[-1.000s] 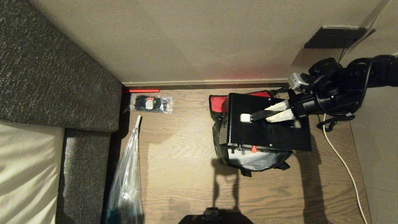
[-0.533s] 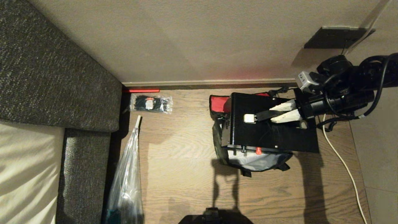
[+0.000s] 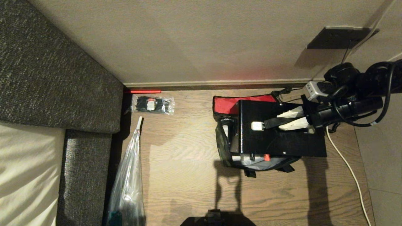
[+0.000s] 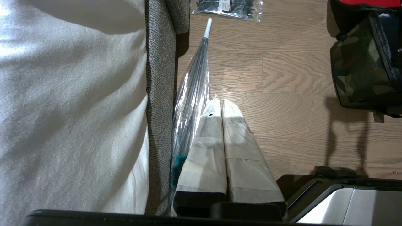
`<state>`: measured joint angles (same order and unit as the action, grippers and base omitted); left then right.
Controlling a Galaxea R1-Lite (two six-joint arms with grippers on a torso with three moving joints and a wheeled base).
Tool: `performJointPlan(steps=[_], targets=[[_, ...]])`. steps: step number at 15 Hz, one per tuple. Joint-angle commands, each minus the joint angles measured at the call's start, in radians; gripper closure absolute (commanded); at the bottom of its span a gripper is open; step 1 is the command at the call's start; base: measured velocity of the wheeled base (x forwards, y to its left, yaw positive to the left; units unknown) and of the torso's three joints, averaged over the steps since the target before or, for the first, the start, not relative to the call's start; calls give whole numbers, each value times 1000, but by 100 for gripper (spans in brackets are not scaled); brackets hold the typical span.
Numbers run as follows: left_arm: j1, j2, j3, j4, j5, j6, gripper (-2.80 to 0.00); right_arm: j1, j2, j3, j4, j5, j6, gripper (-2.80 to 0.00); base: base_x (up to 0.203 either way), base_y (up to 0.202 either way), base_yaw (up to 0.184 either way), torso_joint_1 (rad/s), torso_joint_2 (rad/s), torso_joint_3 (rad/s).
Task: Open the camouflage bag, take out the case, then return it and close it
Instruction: Place the black box back
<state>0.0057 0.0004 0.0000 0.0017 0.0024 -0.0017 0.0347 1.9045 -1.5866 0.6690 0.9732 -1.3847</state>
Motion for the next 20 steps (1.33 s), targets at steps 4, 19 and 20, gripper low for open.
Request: performJointPlan(steps=[4,19,20], targets=[[0,0,2,0,1,0,0,-9,2,21,-2,2,-8,0,0,0,0,0,0,0],[0,-2,2,0,1,0,0,117,154,-48,-13,-13,58,0,0,0,0,0,0,0],[0,-2,3,0,1,0,0,124,168,-74,-18,-13,72,0,0,0,0,0,0,0]])
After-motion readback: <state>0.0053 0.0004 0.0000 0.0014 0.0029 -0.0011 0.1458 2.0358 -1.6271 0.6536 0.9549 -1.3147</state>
